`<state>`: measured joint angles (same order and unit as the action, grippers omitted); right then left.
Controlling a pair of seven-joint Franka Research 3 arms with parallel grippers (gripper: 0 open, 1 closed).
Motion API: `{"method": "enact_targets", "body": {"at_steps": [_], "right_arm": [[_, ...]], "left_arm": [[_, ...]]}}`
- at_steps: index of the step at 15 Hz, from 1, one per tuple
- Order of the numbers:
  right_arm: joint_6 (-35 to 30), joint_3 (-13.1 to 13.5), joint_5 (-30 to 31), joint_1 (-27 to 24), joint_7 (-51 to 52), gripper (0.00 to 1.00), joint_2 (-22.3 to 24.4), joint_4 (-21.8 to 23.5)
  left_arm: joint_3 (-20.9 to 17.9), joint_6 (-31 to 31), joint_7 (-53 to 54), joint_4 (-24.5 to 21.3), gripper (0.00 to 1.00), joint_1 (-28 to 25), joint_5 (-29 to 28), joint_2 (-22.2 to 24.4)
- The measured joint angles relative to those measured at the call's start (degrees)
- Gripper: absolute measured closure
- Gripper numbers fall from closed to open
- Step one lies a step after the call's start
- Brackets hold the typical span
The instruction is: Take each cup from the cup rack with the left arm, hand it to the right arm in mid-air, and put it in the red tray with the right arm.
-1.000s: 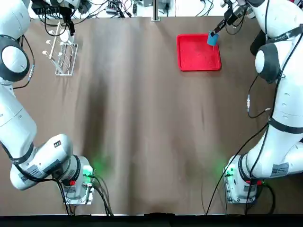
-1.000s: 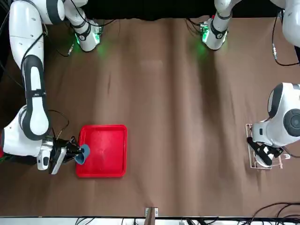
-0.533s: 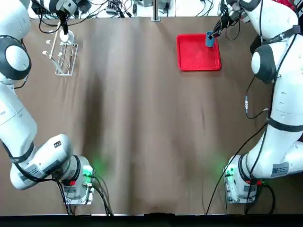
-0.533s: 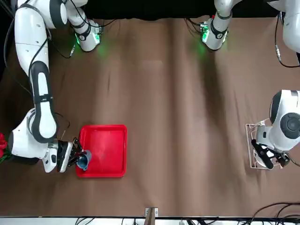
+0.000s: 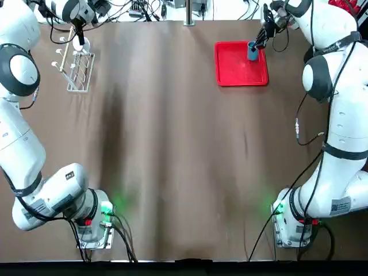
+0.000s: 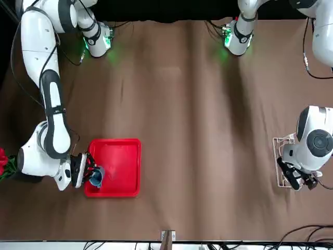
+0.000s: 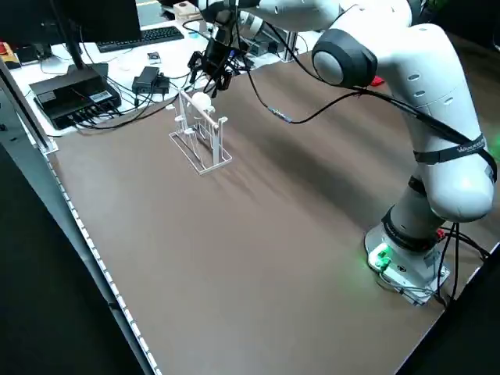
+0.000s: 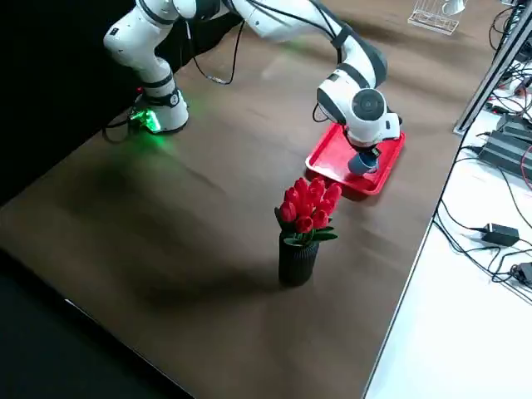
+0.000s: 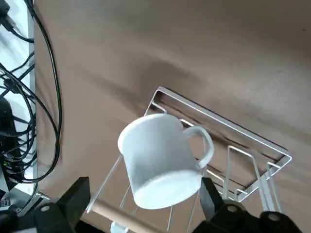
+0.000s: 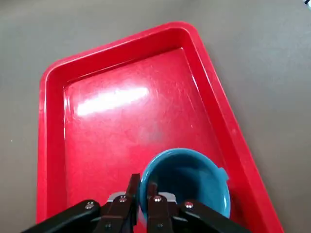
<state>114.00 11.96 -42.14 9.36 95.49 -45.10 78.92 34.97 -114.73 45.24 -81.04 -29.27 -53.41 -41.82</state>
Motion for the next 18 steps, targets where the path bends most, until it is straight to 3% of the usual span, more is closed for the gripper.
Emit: {"method": "enact_targets", "body": {"at_steps": [8,14,15,16,18], "right_arm": [[-4.27,0.01,0.82,-0.37,0.51,0.89,-0.56,0.32],[-5.52,0.05,0.84,-1.6,0.66,0.34,-0.63,0.86],[-5.53,0.04,0.83,-1.64,0.64,0.15,-0.63,0.83],[-6.01,0.03,0.83,-1.63,0.55,0.06,-0.62,0.68],[-8.63,0.03,0.89,-1.56,-1.41,0.0,-0.54,-0.8]], "left_arm": [[-0.07,0.0,0.02,-1.64,0.0,0.09,-0.7,-0.44],[-1.35,0.0,0.03,-2.6,0.0,0.13,-0.74,-0.46],[-1.7,0.0,0.04,-2.78,0.0,0.12,-0.75,-0.46],[-1.79,0.0,0.04,-2.85,0.0,0.13,-0.75,-0.46],[-1.99,0.0,0.04,-2.89,0.0,0.13,-0.75,-0.46]]}}
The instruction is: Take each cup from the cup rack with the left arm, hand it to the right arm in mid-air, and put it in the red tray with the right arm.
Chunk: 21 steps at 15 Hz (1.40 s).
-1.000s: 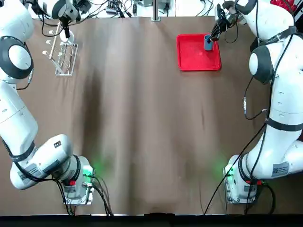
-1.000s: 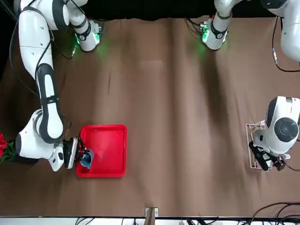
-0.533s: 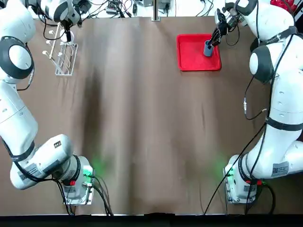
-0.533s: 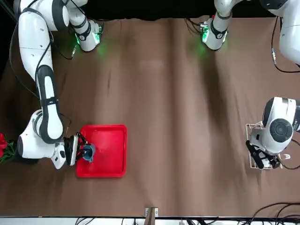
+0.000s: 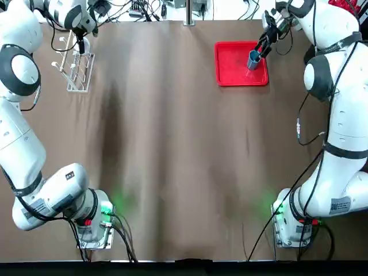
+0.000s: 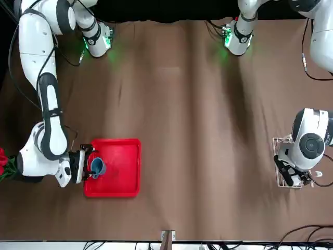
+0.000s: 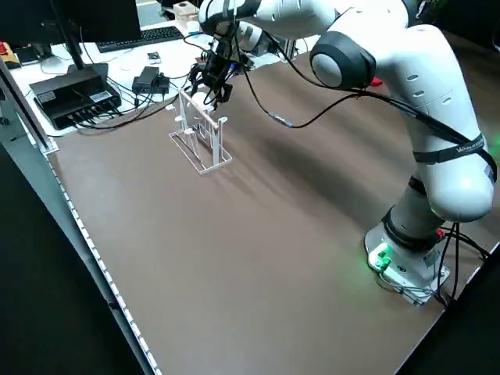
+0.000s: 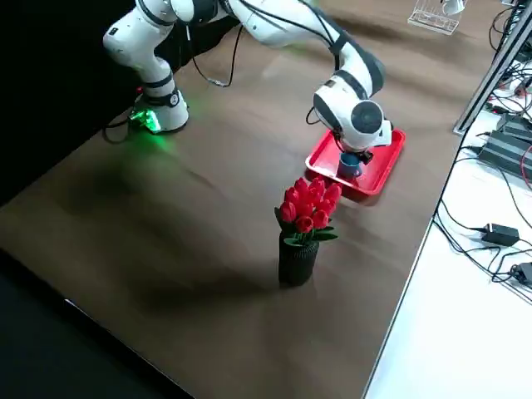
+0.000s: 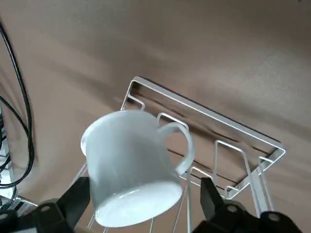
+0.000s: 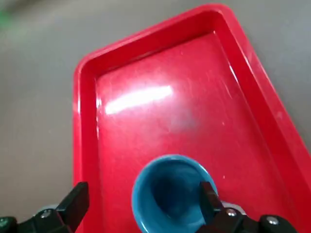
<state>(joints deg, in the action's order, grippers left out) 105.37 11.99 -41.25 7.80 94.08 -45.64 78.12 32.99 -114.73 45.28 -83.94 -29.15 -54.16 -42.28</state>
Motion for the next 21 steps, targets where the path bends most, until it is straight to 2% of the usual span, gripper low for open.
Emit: {"method": "enact_targets", "body": {"at_steps": [6,9,10,13,19,21], "right_arm": [[-9.19,0.96,6.09,-0.07,-12.66,0.0,1.69,-8.1],[-15.05,4.59,7.54,-0.1,-17.0,0.0,3.09,-12.72],[-16.61,5.86,7.58,-0.14,-18.04,0.0,3.58,-13.68],[-18.57,8.44,7.6,-0.41,-22.69,0.0,5.66,-15.13],[-18.5,9.29,7.95,-0.42,-37.78,0.0,9.02,-15.69],[-18.51,10.95,8.12,-0.34,-40.91,0.0,9.6,-15.69]], "left_arm": [[-0.22,0.0,0.0,-0.1,0.01,0.0,-1.6,-0.01],[-0.23,-0.12,0.0,0.02,0.22,0.19,-2.41,0.05],[-0.25,-0.12,0.0,0.03,0.22,0.44,-2.41,0.05],[-0.36,-0.09,0.0,0.08,0.22,0.92,-2.54,0.05],[-0.19,-0.11,-0.13,1.22,0.22,1.94,-2.54,0.93],[-0.05,-0.05,-0.17,1.4,0.22,2.16,-2.53,2.36]]}}
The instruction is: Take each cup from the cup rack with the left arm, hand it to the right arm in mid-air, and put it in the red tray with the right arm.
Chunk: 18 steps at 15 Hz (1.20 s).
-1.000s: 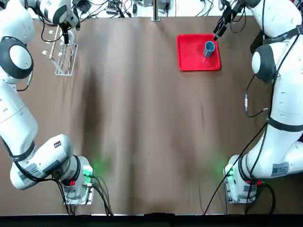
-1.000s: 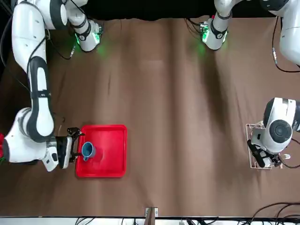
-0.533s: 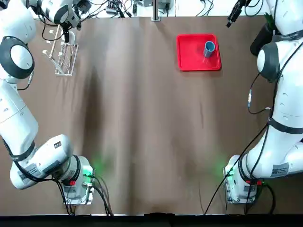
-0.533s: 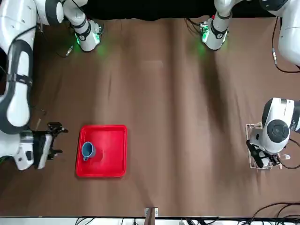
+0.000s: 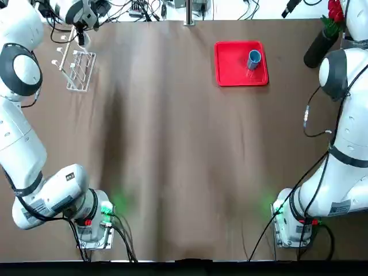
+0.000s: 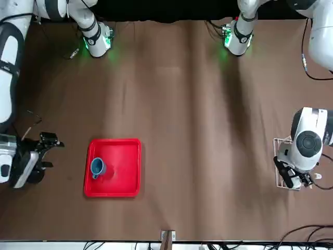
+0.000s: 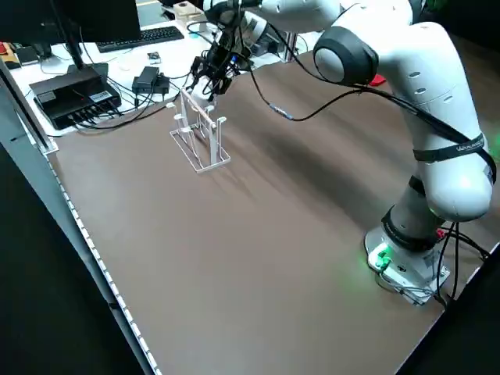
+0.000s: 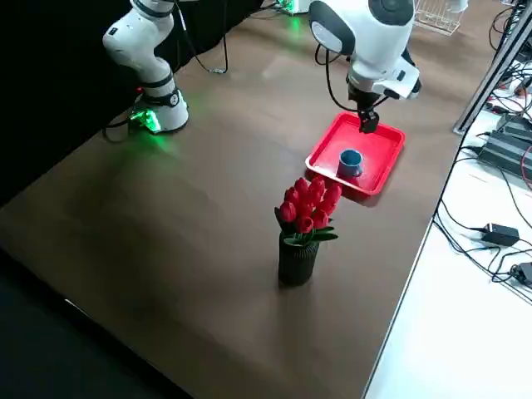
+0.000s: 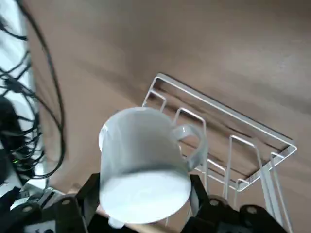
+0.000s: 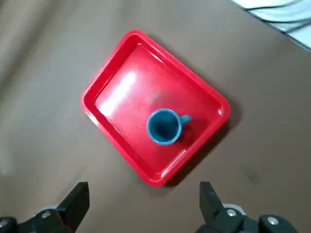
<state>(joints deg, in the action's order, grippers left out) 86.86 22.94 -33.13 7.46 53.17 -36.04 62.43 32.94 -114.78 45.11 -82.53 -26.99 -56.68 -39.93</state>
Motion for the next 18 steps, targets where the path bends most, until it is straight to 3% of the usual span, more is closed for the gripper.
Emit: {"method": "enact_targets", "body": {"at_steps": [4,8,13,18], "right_arm": [[-0.11,3.99,0.04,0.0,-3.61,0.0,0.12,0.01],[-0.1,4.42,0.06,0.13,-13.47,0.0,0.87,-0.05],[-0.15,5.44,1.04,0.16,-24.58,0.0,1.33,-0.04],[-0.5,6.34,9.02,1.43,-37.39,0.0,2.34,-0.05]], "left_arm": [[3.02,5.25,-0.23,0.24,0.22,0.01,1.0,4.49],[7.51,12.68,-3.9,0.28,0.22,0.41,4.14,9.01],[8.82,15.98,-7.75,0.29,0.22,0.45,13.82,12.54],[10.52,16.73,-15.27,0.27,0.22,0.45,23.82,13.58]]}}
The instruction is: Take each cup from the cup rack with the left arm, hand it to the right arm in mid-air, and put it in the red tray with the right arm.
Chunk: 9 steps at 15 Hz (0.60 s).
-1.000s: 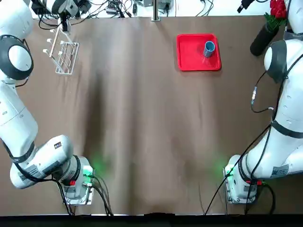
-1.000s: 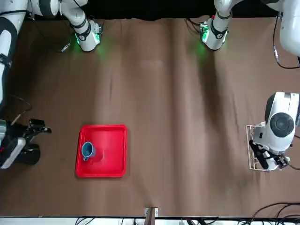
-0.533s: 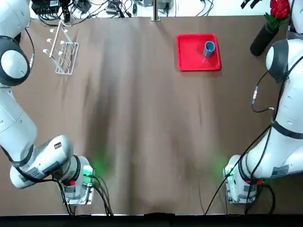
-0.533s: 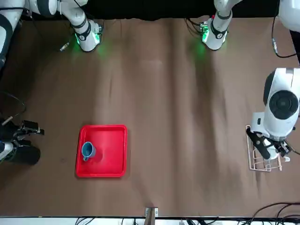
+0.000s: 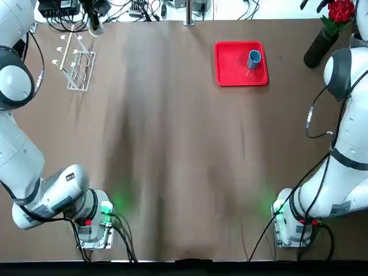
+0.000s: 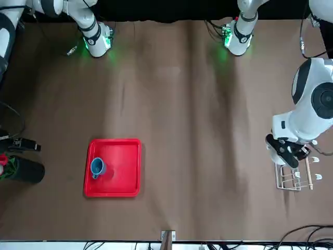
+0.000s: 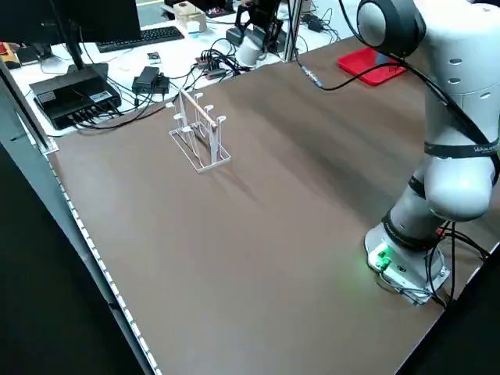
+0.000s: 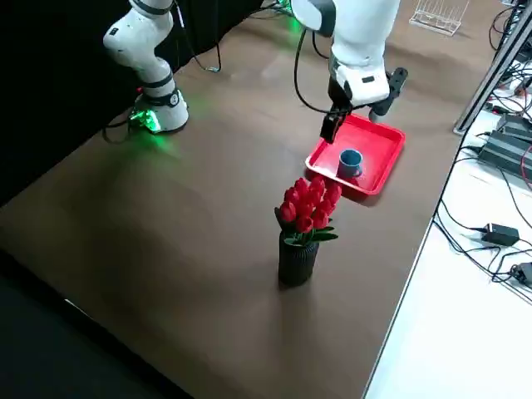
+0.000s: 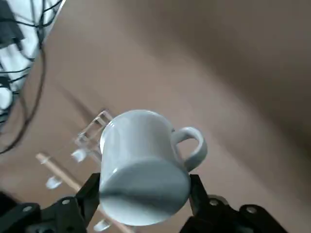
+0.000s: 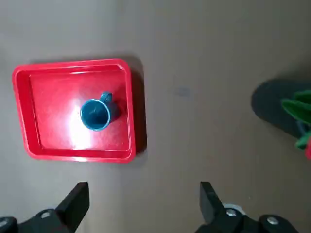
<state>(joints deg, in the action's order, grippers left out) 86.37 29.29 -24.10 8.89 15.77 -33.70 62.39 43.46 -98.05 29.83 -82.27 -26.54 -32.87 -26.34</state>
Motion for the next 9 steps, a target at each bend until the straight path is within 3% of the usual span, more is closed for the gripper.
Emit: {"method": "enact_targets", "body": {"at_steps": [5,7,9], "right_arm": [[-3.4,0.58,1.79,0.07,-7.5,0.0,2.64,0.9],[-4.1,-2.44,4.66,-0.42,-9.11,0.0,3.92,1.65],[-4.13,-7.67,8.35,-1.59,-10.73,0.0,5.62,2.56]], "left_arm": [[0.33,0.08,-3.14,-0.26,0.22,-0.13,5.65,-0.01],[0.33,0.08,-3.37,-0.3,0.22,-0.28,8.64,-0.01],[0.33,0.08,-5.1,-0.35,0.22,-0.48,13.5,-0.05]]}}
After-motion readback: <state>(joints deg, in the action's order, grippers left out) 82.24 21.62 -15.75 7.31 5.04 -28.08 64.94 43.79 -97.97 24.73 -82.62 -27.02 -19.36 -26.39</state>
